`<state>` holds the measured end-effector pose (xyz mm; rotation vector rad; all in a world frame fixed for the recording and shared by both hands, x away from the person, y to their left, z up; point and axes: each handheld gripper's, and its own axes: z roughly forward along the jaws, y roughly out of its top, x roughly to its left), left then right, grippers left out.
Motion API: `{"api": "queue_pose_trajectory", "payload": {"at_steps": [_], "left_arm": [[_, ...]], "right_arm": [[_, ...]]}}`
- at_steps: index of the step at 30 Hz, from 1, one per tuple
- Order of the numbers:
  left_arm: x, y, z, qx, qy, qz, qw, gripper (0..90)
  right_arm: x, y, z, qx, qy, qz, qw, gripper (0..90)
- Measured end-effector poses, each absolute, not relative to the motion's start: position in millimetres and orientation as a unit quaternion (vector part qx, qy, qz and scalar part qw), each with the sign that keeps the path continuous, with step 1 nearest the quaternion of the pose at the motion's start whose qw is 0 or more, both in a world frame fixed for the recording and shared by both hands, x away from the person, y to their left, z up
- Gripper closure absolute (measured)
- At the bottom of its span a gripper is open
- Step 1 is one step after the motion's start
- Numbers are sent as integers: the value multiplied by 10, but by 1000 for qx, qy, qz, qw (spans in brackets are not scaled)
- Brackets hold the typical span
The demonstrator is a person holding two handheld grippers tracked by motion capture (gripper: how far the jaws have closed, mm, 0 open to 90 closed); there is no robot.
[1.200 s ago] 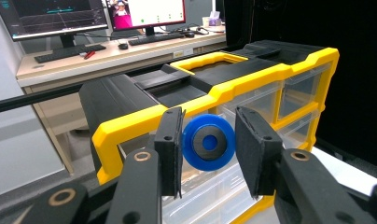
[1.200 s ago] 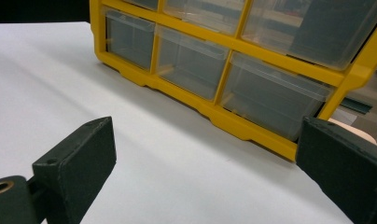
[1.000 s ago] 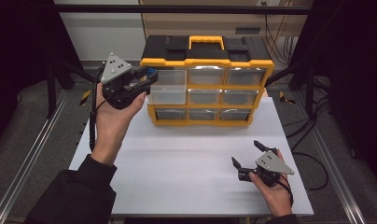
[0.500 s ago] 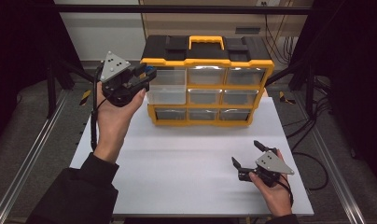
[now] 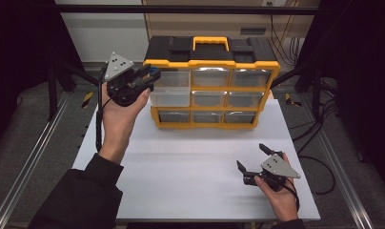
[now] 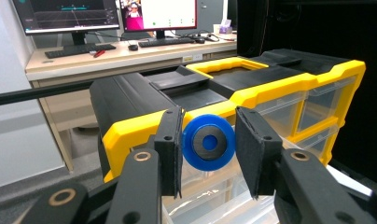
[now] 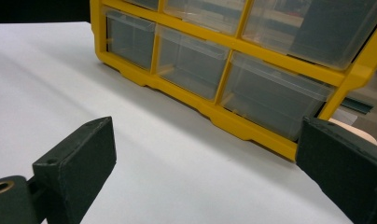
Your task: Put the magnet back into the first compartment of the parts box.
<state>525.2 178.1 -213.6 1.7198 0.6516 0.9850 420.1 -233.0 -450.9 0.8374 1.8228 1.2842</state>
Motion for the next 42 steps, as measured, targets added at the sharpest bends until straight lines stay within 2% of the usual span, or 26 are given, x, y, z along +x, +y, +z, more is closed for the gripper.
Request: {"api": "queue_pose_trajectory", "payload": {"at_steps": [42], "left_arm": [[5380, 1616, -2358, 735, 254, 402, 483, 623]], "right_arm": [[4207, -2335, -4510, 324, 710, 502, 371, 57]]}}
